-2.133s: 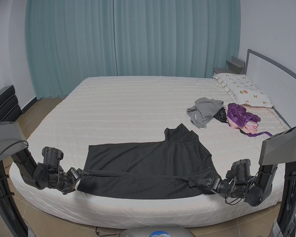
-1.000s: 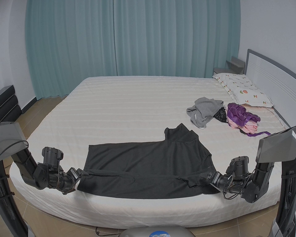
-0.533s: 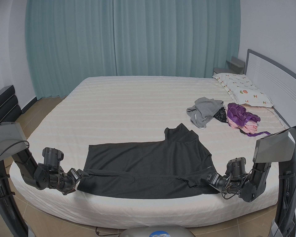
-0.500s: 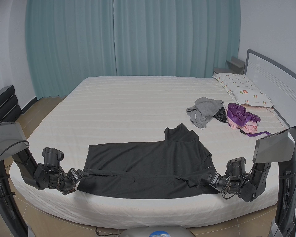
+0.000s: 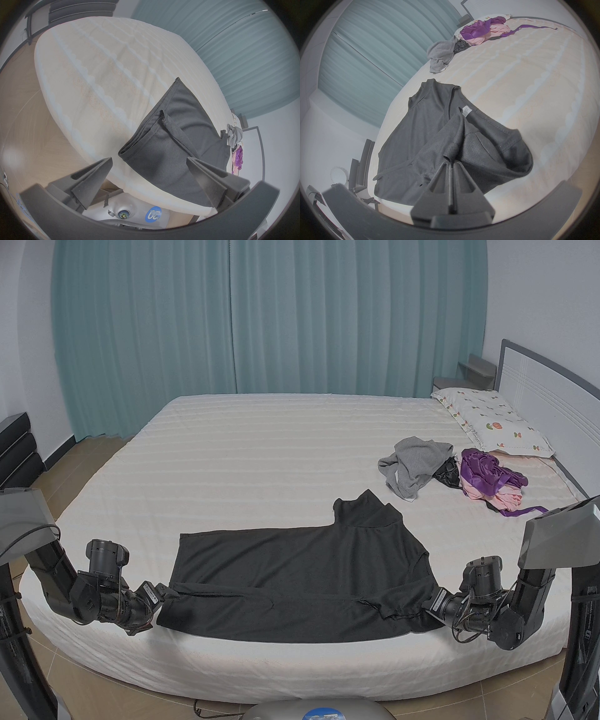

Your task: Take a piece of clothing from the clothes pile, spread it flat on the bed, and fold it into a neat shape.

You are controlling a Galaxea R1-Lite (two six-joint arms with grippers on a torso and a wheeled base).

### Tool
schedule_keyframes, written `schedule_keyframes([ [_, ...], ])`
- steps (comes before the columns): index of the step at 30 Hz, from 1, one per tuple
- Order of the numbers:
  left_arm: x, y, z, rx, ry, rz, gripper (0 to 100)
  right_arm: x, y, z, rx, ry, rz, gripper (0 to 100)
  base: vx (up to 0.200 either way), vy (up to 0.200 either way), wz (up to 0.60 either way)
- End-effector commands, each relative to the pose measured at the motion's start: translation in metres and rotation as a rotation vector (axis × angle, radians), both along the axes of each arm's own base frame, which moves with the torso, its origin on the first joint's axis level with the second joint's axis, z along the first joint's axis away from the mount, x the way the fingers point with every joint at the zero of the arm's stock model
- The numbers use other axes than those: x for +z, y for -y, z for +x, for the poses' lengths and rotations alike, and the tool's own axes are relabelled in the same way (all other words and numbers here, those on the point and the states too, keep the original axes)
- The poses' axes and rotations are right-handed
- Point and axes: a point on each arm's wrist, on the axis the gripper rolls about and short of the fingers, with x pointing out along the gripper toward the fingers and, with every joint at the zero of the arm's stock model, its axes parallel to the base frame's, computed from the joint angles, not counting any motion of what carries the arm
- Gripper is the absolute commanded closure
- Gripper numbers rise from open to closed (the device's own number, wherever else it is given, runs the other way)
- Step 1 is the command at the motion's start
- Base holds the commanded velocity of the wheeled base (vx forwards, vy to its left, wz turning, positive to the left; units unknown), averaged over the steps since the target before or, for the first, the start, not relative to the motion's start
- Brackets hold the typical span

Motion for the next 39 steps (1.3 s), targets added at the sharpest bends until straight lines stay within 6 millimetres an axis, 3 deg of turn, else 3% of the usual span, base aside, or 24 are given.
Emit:
schedule_keyframes([
  [1,-0.001,-0.001,0.0,0.001,-0.004,0.0,0,0.009,-0.001,-0.005,0.006,0.01,0.014,100,0.0,0.0,0.0],
  [11,-0.002,-0.001,0.0,0.002,-0.005,0.001,0,0.028,0.005,-0.018,0.015,0.03,0.046,100,0.0,0.0,0.0],
  [24,-0.004,-0.001,0.001,0.001,-0.011,0.004,0,0.038,0.007,-0.028,0.033,0.036,0.066,100,0.0,0.0,0.0],
  [34,-0.004,-0.001,0.001,0.001,-0.011,0.004,0,0.046,-0.001,-0.031,0.065,0.056,0.087,100,0.0,0.0,0.0],
  [39,-0.004,-0.001,0.001,0.002,-0.011,0.005,0,0.06,-0.001,-0.035,0.066,0.09,0.103,100,0.0,0.0,0.0],
])
